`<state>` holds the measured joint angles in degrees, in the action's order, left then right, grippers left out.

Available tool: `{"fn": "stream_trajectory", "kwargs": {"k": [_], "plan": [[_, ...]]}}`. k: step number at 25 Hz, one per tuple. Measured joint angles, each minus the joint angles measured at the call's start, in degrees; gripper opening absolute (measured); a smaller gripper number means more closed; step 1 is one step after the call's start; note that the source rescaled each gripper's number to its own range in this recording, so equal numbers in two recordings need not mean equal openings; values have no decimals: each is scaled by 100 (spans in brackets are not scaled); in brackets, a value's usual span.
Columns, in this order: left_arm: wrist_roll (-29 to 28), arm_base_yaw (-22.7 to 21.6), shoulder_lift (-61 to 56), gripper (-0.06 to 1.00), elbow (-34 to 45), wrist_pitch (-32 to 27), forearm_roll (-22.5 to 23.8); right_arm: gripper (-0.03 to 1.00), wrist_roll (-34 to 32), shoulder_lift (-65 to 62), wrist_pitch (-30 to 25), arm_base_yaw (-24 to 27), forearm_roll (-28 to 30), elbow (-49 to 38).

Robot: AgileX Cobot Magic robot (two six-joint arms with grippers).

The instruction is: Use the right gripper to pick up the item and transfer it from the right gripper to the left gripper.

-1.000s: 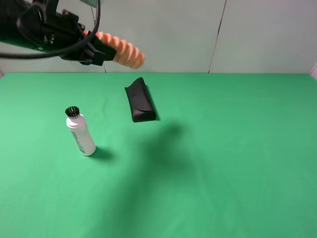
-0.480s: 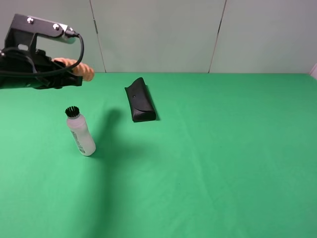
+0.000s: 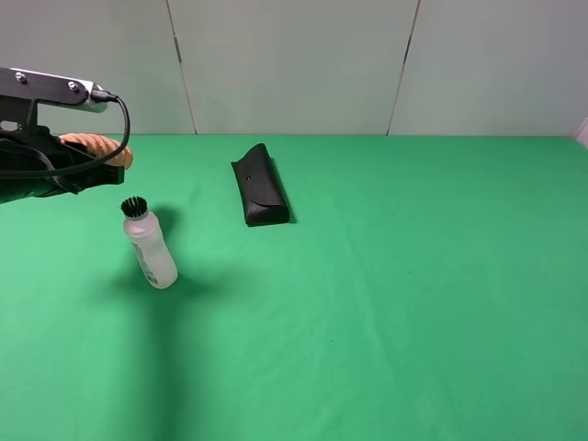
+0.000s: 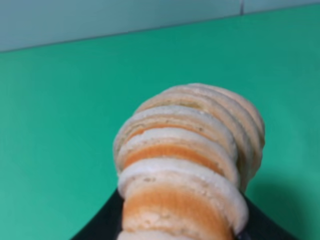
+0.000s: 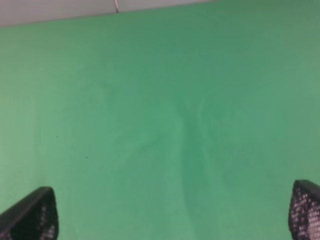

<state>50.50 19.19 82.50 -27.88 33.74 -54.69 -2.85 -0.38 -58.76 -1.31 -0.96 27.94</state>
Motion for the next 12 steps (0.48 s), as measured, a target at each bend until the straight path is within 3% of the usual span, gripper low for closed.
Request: {"fn": "stream_trajectory", "kwargs": {"k": [6,12], "plan": [[-320,-546,0,2,0,-45,942,100,0,0,0,0,0,0],[-1466,-1059,348,1,0,-59,1926,100,0,0,0,0,0,0]]}}
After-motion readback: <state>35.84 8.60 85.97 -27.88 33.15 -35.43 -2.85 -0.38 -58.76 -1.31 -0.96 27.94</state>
